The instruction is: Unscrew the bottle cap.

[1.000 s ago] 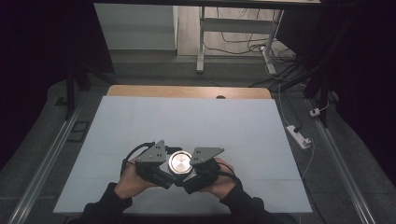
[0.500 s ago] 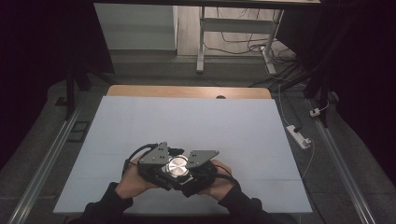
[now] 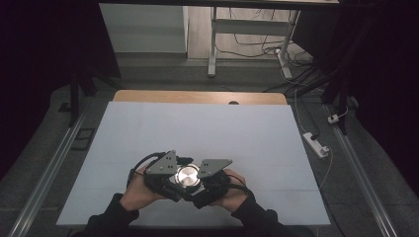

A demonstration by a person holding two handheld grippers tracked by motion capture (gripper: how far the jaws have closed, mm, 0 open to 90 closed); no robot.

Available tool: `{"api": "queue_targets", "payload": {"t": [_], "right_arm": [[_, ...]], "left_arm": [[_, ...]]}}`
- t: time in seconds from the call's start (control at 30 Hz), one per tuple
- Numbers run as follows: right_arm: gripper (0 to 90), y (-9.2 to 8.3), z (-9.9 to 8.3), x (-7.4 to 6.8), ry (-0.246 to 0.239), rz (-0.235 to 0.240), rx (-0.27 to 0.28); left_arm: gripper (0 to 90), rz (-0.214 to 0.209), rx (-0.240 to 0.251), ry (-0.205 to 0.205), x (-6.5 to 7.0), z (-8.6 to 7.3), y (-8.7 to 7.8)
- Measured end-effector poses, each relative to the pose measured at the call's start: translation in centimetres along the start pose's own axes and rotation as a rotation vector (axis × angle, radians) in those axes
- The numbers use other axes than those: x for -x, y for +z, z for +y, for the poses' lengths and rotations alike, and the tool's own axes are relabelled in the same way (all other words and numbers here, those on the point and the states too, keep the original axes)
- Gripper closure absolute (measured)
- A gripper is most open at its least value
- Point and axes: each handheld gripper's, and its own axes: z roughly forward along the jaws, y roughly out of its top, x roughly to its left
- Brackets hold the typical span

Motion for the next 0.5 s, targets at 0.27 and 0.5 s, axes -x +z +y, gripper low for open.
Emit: {"api": "queue_targets", "payload": {"t": [0.27,0.5], "right_arm": [[14.7,-0.14,0.03,0.14,0.015,-0.011,0.005],[14.7,-0.1,-0.03,0.35,0.031,-0.012,0.011]], "left_arm": [[19.8,0.032,0.01,-0.022,0.15,0.03,0.07],[20.4,0.084,0.018,-0.011,0.63,0.34,0.1]]}}
